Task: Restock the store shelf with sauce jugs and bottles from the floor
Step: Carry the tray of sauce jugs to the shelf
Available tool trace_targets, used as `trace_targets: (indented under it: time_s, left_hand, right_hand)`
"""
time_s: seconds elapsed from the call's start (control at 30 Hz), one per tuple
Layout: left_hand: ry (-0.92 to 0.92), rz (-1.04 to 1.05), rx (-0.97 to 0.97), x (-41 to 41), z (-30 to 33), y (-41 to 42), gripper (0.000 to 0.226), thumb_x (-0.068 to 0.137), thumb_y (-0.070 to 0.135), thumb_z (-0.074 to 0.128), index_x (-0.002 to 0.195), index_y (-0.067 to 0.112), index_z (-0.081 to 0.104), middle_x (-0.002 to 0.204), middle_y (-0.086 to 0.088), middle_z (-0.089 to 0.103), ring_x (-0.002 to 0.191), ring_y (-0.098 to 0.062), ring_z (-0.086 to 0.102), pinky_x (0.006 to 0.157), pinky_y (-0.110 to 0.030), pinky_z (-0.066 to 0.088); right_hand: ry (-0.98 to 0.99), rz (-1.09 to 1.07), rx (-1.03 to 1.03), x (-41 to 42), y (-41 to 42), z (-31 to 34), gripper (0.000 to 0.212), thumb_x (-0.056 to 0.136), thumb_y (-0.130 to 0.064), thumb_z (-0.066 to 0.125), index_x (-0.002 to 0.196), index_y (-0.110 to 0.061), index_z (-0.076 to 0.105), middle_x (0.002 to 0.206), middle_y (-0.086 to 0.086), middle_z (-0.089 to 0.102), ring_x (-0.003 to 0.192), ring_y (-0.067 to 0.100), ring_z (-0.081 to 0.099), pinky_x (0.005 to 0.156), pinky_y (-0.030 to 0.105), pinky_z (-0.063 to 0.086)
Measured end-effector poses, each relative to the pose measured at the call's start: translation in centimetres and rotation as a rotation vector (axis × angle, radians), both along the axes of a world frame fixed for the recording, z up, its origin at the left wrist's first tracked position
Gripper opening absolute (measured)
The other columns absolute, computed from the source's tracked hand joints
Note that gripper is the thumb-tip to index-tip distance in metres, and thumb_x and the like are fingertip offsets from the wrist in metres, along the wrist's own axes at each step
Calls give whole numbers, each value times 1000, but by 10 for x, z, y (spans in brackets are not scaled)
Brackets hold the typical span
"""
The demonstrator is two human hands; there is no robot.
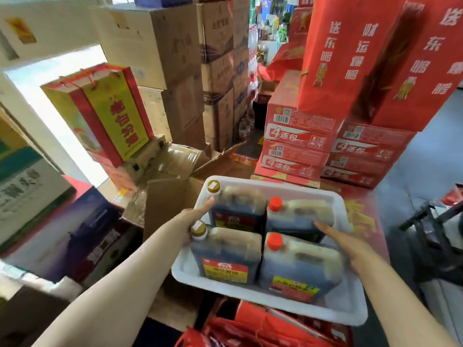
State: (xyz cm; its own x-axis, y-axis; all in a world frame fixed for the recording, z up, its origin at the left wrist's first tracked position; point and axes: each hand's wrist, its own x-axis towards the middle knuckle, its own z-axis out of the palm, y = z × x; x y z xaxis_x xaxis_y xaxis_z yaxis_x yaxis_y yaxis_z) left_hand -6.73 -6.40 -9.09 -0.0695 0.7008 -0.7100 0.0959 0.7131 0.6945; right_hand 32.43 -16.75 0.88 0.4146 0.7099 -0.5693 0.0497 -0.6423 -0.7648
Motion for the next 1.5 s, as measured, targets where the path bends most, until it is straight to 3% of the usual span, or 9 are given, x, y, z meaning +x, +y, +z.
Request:
trace_targets:
  time_s: [0.13,0.43,0.6,0.77,0.87,1.0,1.13,1.27,1.5]
  left_hand:
    - [-51,35,-51,12,85,-83,98,49,79,79,120,16,55,117,-11,66,103,-29,67,91,-43,53]
    - [-34,181,4,-31,66,-172,111,38,67,84,124,2,58,112,-13,69,92,-28,69,66,-36,52]
    - [27,239,-20,-79,47,-240,124,24,79,87,122,7,63,120,-11,68,100,-31,69,93,-45,54]
    - [77,367,-45,-129,36,-333,137,23,77,87,133,2,55,127,-17,63,105,-33,64,87,-42,51]
    - [68,445,-70,-164,28,-393,123,30,75,87,125,2,61,122,-18,66,101,-34,66,90,-44,53]
    - [78,628,-127,-204,16,-476,145,16,80,85,134,1,55,131,-18,60,108,-35,64,92,-46,52]
    - [108,842,-138,-216,18,-556,103,59,66,84,129,-5,57,111,-12,60,79,-22,60,78,-37,47]
    - [96,1114,-210,-226,-7,-646,129,18,89,78,112,1,66,99,-13,72,84,-31,72,84,-44,59]
    - [-25,1717,-193,-192,-30,-785,104,42,67,92,112,-3,60,104,-14,69,88,-30,69,76,-40,58]
  right_hand:
    - [1,31,-4,-12,-20,4,58,78,-28,85,120,-2,55,107,12,52,98,29,55,92,46,50]
    - [-10,139,4,-47,-78,-6,63,66,-32,93,112,-4,61,109,8,61,73,13,55,54,29,41]
    - [-60,165,-49,-85,-120,-23,87,37,-46,102,106,-3,71,102,13,75,85,26,73,65,34,59]
    - [1,282,-49,-144,-163,-41,76,40,-34,102,106,-6,74,98,12,78,92,29,74,88,48,60]
    - [-55,393,-88,-170,-174,-79,108,20,-58,102,113,-10,72,105,9,76,94,28,74,84,47,62]
    - [-100,562,-126,-240,-195,-87,115,12,-61,99,108,-6,70,102,9,74,89,27,74,76,44,63]
    - [-173,822,-178,-316,-221,-78,100,27,-57,98,105,-1,70,97,14,73,86,30,71,76,42,61]
    - [-269,1119,-185,-388,-233,-96,122,19,-67,95,115,2,65,102,16,72,86,31,72,75,44,62]
    - [-351,1640,-150,-527,-306,-87,110,37,-62,97,121,0,62,106,14,70,89,30,69,63,35,55]
